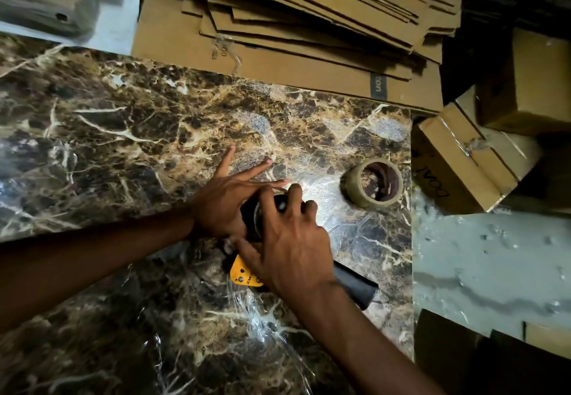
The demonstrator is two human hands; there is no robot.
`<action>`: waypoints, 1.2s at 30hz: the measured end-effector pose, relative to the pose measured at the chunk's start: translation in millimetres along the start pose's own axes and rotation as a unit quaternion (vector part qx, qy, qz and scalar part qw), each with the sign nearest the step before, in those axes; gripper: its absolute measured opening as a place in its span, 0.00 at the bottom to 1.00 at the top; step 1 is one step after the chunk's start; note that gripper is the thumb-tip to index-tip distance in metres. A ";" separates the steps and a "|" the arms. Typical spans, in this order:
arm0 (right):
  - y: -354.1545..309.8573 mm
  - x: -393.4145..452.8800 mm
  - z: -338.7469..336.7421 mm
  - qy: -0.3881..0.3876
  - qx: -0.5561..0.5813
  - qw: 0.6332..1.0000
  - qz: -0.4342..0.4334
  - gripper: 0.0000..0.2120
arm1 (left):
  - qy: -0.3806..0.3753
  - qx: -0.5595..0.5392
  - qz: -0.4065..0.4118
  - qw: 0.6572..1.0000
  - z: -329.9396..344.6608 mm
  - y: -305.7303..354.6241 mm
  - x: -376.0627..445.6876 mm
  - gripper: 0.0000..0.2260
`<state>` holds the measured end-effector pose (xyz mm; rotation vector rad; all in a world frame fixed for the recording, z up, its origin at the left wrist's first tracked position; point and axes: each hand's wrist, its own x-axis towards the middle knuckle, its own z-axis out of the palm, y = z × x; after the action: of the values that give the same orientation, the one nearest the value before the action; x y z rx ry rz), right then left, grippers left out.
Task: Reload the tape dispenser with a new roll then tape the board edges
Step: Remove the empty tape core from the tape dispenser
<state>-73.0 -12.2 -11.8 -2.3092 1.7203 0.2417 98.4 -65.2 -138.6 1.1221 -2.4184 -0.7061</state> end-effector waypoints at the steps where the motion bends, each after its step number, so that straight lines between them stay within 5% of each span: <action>1: -3.0 1.0 3.4 -0.004 -0.004 1.000 0.004 0.29 | 0.004 0.005 0.000 1.000 0.5 1.0 0.0 0.31; 6: 2.6 4.2 2.1 0.004 0.028 1.000 0.007 0.19 | -0.014 0.024 -0.018 0.999 -0.1 2.6 -0.6 0.32; 22: 32.6 12.1 -31.1 -0.002 0.066 0.996 -0.054 0.21 | -0.011 0.025 0.000 1.000 4.4 -2.2 -2.7 0.29; 29: 44.0 29.7 -33.4 -0.016 -0.140 0.980 -0.141 0.10 | -0.066 0.000 -0.012 0.998 4.3 -2.2 6.9 0.43; 32: 53.3 32.4 -35.5 0.028 -0.151 0.972 -0.178 0.05 | -0.027 -0.017 0.000 0.999 10.1 -6.7 3.8 0.36; 36: 62.5 27.7 -25.6 0.051 -0.123 0.970 -0.204 0.09 | -0.005 -0.015 -0.010 1.000 7.7 -2.0 3.9 0.30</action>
<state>-125.3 -62.1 -1.4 -2.8355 1.2695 0.2724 93.1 -67.2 -145.4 1.1354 -2.4008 -0.7541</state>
